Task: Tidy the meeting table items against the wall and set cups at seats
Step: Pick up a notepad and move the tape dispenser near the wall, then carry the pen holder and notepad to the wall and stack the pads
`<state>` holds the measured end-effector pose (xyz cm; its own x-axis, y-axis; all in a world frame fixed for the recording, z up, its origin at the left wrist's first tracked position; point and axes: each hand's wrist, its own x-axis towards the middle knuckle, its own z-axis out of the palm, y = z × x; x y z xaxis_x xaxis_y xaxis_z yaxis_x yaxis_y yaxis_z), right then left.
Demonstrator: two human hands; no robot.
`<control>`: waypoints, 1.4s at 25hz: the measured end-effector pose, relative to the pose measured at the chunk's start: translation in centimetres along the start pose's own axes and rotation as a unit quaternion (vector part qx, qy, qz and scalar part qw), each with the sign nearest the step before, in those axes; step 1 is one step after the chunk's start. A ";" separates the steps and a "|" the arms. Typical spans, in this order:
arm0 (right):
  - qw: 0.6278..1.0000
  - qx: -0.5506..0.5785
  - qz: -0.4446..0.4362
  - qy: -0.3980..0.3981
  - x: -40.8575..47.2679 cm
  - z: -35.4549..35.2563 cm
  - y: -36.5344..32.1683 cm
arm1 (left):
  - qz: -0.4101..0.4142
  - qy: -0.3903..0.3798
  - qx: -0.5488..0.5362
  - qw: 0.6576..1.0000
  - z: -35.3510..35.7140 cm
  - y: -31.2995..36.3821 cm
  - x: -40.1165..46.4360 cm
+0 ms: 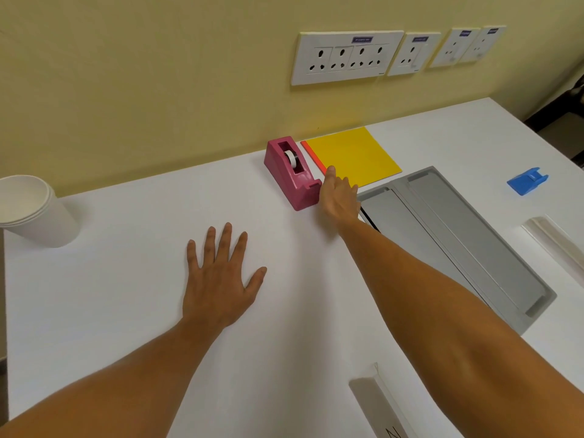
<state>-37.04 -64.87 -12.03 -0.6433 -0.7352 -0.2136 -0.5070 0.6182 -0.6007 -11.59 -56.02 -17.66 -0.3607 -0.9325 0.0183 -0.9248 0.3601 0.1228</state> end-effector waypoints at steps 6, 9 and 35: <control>0.988 0.128 -0.057 0.066 -11.0 -2.8 4.9 | 0.000 -0.008 -0.025 1.000 -0.1 -0.4 -0.5; 0.991 0.102 -0.066 0.050 -18.4 -7.0 8.7 | 0.017 -0.013 -0.060 0.998 -2.0 0.4 -1.7; 0.951 0.076 0.149 0.261 -62.0 -27.4 38.4 | 0.385 -0.069 -0.293 0.872 -11.2 31.9 -33.2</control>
<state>-32.36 12.08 -0.74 -0.9623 -0.2721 -0.0044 -0.1950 0.7005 -0.6865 -27.79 -13.91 -3.22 -0.8963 -0.3932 0.2052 -0.1950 0.7648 0.6140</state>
